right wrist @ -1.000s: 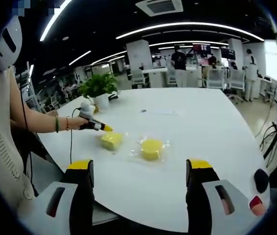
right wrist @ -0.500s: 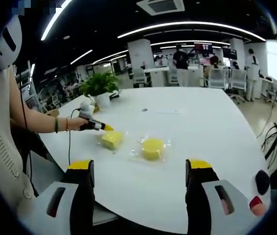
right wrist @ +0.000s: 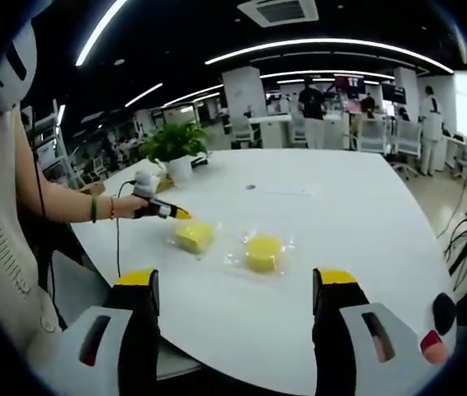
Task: Compare the silicone blocks by pressing each to a similar depth, holding the contact briefly, and releasing to observe deformation and rebound differences across the visible hardness samples.
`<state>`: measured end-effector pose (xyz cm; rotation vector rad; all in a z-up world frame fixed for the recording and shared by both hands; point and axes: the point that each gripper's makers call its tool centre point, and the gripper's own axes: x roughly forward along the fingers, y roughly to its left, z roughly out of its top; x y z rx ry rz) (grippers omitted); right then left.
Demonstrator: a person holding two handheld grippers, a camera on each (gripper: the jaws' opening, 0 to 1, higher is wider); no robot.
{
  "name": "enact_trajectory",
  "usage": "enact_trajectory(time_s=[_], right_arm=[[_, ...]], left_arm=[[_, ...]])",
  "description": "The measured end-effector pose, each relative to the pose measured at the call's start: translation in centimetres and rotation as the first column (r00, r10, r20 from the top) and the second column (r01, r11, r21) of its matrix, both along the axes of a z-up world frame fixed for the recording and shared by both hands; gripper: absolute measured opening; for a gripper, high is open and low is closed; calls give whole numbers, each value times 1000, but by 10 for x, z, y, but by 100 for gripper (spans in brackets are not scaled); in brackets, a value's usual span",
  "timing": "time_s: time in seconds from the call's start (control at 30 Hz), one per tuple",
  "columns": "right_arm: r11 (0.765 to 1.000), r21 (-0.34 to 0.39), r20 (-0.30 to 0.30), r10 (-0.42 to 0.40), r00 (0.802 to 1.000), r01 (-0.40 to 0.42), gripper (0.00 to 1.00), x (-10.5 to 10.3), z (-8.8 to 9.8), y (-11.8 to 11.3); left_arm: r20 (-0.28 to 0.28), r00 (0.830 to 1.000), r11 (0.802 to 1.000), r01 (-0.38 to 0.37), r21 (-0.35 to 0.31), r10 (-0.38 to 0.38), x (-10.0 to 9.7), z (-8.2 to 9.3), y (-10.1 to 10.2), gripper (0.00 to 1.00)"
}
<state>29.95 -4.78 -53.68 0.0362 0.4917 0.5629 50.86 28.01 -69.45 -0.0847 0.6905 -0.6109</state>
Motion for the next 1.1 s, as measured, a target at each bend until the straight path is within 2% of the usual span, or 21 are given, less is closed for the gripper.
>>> enact_trajectory(time_s=[0.1, 0.4, 0.6, 0.87, 1.1], right_arm=[[1000, 8, 15, 17, 1000, -17, 70, 1, 4, 4], [996, 36, 58, 81, 995, -83, 70, 3, 13, 19], [992, 48, 76, 115, 990, -119, 70, 1, 17, 23], [982, 85, 76, 162, 984, -168, 71, 2, 12, 28], [973, 112, 66, 193, 979, -199, 71, 4, 4, 29]], left_arm=[[11, 1000, 1000, -16, 8, 16, -9, 7, 4, 29], [33, 998, 999, -46, 9, 46, -53, 25, 12, 33], [60, 996, 998, -70, 3, 69, -72, 39, 13, 36], [123, 991, 998, -56, -21, 59, -109, 68, -7, 41], [151, 988, 999, -39, 0, 38, -143, 82, -19, 44]])
